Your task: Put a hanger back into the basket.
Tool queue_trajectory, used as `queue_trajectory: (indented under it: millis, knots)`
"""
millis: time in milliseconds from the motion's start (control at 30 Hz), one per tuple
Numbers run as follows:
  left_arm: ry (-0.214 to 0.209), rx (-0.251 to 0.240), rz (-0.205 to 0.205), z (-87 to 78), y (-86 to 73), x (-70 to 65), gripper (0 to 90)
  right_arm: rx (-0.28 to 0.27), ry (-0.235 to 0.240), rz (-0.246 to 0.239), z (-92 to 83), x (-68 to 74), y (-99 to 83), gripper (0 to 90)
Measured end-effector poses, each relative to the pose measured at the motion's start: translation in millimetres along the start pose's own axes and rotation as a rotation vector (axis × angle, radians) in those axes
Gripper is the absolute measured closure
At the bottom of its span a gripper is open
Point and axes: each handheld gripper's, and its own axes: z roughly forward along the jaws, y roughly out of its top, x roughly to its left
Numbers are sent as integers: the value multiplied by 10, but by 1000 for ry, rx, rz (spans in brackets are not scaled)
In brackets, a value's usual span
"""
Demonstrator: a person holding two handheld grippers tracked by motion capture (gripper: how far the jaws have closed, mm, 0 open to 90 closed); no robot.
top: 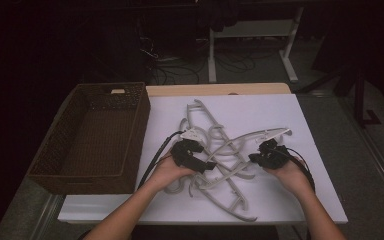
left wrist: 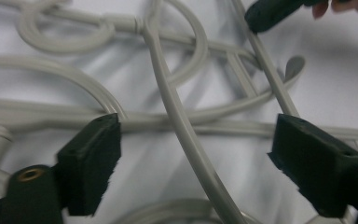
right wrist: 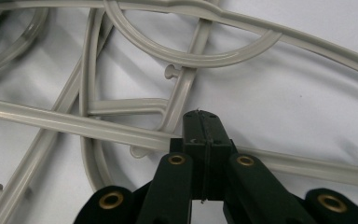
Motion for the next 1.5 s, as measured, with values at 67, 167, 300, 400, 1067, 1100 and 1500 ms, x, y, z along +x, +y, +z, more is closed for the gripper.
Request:
queue_trajectory:
  millis: [67,167,300,400,1067,1100,1500]
  knots:
    - [-14,19,-10,23,-6,-2,229,2,0,0,3,1,0,888]
    - [-33,31,-22,52,-12,0,292,0,0,-1,3,0,-1,888]
    - [-64,58,-38,94,-20,14,382,-2,3,0,5,-5,-3,888]
    - [-82,73,-39,123,-15,22,461,-3,4,-1,5,-5,-5,888]
    - [-140,42,-115,14,108,92,687,-5,10,-1,-6,-21,-28,888]
    - [-138,35,-115,0,122,85,691,-4,11,-2,-6,-22,-29,888]
    - [-144,-12,-55,-156,277,-52,730,11,16,-13,31,-10,-36,888]
